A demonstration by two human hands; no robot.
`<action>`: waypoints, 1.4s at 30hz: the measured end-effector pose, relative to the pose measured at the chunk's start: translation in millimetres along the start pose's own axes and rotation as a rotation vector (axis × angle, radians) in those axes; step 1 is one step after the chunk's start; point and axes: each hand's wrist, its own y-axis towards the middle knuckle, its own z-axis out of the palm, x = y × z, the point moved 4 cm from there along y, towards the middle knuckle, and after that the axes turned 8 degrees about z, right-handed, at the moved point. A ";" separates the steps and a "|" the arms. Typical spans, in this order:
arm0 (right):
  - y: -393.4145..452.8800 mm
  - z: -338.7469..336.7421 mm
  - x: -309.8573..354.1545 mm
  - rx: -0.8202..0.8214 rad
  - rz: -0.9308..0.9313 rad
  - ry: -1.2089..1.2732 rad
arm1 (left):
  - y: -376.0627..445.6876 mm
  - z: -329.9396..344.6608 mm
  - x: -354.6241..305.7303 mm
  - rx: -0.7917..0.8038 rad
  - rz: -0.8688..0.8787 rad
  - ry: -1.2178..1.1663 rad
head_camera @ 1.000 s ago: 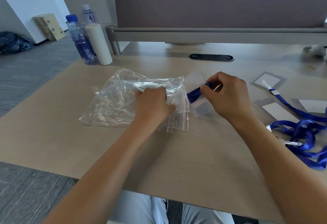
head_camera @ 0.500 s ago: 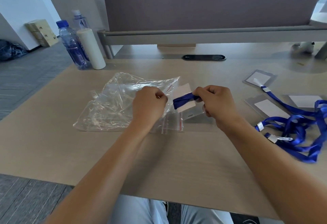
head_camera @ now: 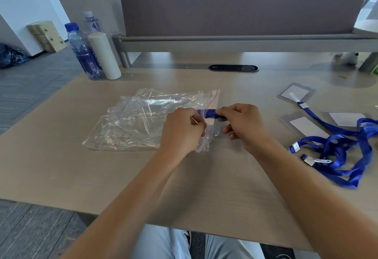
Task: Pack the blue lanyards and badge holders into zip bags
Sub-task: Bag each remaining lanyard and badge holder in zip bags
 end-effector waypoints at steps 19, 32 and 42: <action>-48.8 -0.5 -8.1 0.235 0.103 -0.265 | 51.8 -4.5 5.8 0.112 0.090 -0.010; -54.5 7.3 -25.3 0.124 0.161 -0.114 | 132.3 35.1 15.0 0.366 0.131 0.136; -49.3 -63.7 -1.5 -0.282 -0.090 -0.216 | 123.6 5.2 -22.0 0.101 0.090 -0.293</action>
